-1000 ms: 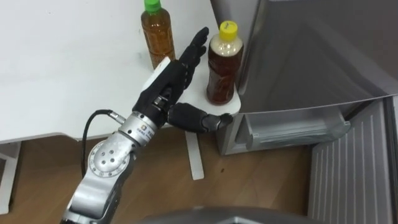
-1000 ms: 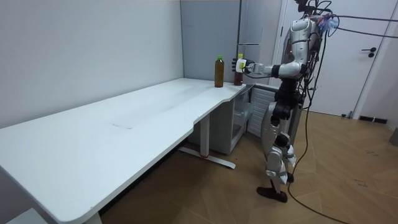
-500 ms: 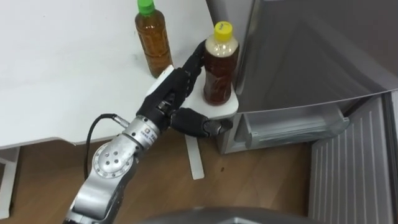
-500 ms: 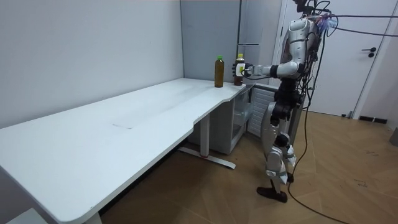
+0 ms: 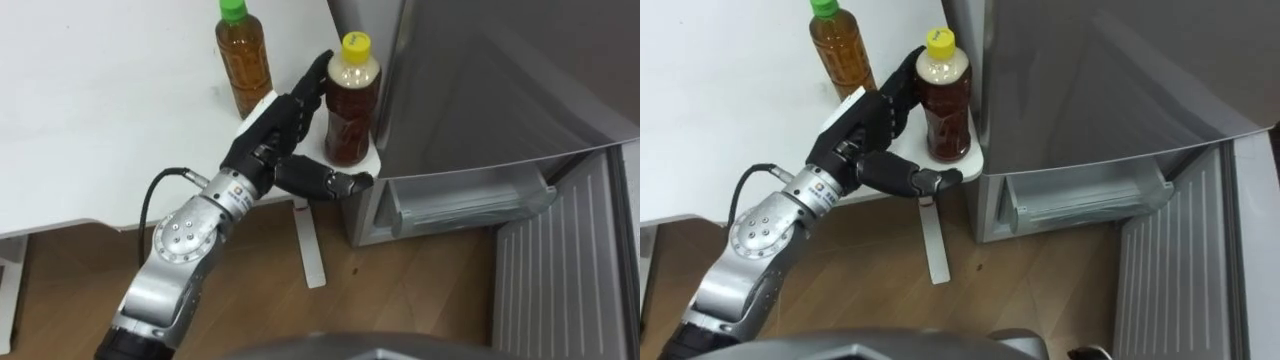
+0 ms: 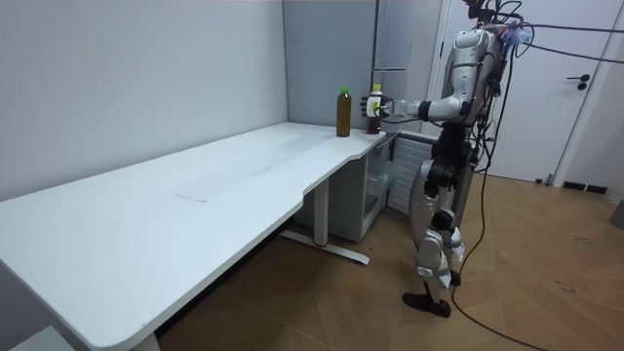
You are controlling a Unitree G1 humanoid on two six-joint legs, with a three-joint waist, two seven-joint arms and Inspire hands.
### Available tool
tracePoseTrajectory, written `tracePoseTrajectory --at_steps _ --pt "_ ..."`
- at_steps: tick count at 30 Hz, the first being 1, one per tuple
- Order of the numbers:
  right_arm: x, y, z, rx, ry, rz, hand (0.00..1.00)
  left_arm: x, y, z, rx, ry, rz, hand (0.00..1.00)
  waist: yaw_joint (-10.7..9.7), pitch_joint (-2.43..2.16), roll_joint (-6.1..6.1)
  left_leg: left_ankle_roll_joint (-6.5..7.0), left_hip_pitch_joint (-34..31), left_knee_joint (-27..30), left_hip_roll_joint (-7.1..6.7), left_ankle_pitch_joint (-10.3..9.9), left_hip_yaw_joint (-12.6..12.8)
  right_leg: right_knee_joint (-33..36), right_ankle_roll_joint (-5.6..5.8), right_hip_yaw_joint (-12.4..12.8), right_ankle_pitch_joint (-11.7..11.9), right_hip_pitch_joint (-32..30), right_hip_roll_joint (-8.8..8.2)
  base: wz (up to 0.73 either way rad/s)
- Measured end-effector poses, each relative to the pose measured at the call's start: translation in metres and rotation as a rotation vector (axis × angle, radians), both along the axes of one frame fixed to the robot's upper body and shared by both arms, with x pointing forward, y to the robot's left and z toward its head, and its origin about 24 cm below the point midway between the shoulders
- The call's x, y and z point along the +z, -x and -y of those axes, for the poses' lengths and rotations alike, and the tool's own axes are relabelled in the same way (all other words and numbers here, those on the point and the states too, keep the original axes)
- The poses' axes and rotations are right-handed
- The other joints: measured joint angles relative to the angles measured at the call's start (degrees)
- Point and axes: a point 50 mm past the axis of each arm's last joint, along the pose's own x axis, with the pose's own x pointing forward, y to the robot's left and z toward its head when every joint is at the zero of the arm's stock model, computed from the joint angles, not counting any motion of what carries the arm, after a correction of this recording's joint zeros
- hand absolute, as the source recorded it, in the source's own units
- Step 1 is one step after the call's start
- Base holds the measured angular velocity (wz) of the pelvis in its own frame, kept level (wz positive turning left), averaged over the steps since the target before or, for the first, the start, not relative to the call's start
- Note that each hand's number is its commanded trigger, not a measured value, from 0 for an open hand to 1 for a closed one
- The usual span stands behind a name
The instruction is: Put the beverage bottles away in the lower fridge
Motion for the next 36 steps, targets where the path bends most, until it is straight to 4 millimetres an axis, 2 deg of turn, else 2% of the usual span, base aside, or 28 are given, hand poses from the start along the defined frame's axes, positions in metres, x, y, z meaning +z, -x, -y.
tracePoseTrajectory --at_steps 2,3,4,6,9,15,22,32,33,34,35,36 --pt "0.000 0.002 0.000 -0.005 -0.001 -0.002 0.00 0.002 -0.004 -0.002 0.009 0.022 0.001 0.00 0.0 -0.24 0.37 0.00 0.0 0.0 0.01 0.0 0.2 0.1 -0.02 0.3 0.0 -0.4 0.04 -0.07" --pt "0.000 0.003 0.000 -0.015 -0.003 -0.002 0.00 0.004 -0.007 -0.004 0.023 0.040 0.003 0.00 -0.1 -0.15 0.11 0.00 0.0 0.0 0.02 0.0 0.3 0.1 -0.04 0.4 0.0 -0.4 0.04 -0.05" --pt "0.000 0.006 0.000 -0.022 -0.008 -0.005 0.00 0.007 -0.010 -0.006 0.040 0.056 0.009 0.00 -0.2 -0.38 0.27 0.00 0.1 0.0 0.02 0.0 0.3 0.1 -0.04 0.4 0.0 -0.4 0.03 0.00" --pt "-0.001 0.010 -0.001 -0.024 -0.015 -0.010 0.00 0.012 -0.015 -0.007 0.056 0.069 0.027 0.00 -0.1 -0.51 0.31 0.00 0.4 0.0 0.02 0.0 0.4 0.1 -0.04 0.5 0.0 -0.4 0.03 -0.03" --pt "0.000 0.010 -0.001 -0.026 -0.012 -0.018 0.00 0.017 -0.020 -0.006 0.064 0.086 0.047 0.00 -0.1 -0.35 0.10 0.00 1.2 -0.2 0.04 0.0 0.9 0.1 -0.05 1.0 0.0 0.0 0.05 -0.08" --pt "0.000 0.010 -0.001 -0.026 -0.015 -0.026 0.00 0.017 -0.022 -0.004 0.066 0.099 0.042 0.00 -0.4 -0.28 0.55 -0.05 1.8 -0.7 0.43 0.0 1.5 0.3 -0.22 1.3 0.1 0.4 0.31 -0.04" --pt "0.000 0.010 -0.001 -0.024 -0.025 -0.029 0.00 0.016 -0.022 -0.003 0.067 0.113 0.036 0.00 -1.4 -0.32 0.76 -0.26 2.1 -1.0 0.69 0.0 2.2 0.3 -0.31 1.8 0.2 0.2 0.62 -0.04" --pt "0.000 0.010 0.000 -0.045 -0.020 -0.040 0.00 0.006 -0.021 -0.003 0.072 0.132 -0.036 0.00 -1.5 -0.46 0.98 -0.26 2.0 -1.6 0.64 0.1 3.4 0.1 -0.34 2.7 0.2 -0.6 0.63 -0.06" --pt "0.000 0.009 0.000 -0.044 -0.021 -0.038 0.00 0.005 -0.021 -0.003 0.071 0.130 -0.043 0.10 -1.6 -0.46 1.02 -0.26 2.0 -1.6 0.64 0.1 3.4 0.1 -0.34 2.7 0.2 -0.6 0.63 0.00" --pt "0.000 0.009 0.000 -0.044 -0.022 -0.038 0.00 0.005 -0.021 -0.003 0.071 0.129 -0.046 0.32 -1.6 -0.46 1.06 -0.26 2.0 -1.6 0.64 0.1 3.4 0.1 -0.34 2.7 0.2 -0.8 0.63 0.00" --pt "0.000 0.009 0.000 -0.044 -0.022 -0.038 0.00 0.005 -0.021 -0.003 0.071 0.129 -0.047 0.75 -1.6 -0.47 1.07 -0.26 2.0 -1.6 0.64 0.1 3.4 0.1 -0.34 2.7 0.2 -0.8 0.63 0.00" --pt "0.000 0.009 0.000 -0.044 -0.022 -0.039 0.00 0.005 -0.021 -0.003 0.071 0.129 -0.048 0.88 -1.6 -0.53 1.18 -0.26 2.0 -1.6 0.64 0.1 3.4 0.1 -0.34 2.7 0.2 -0.9 0.63 0.00"
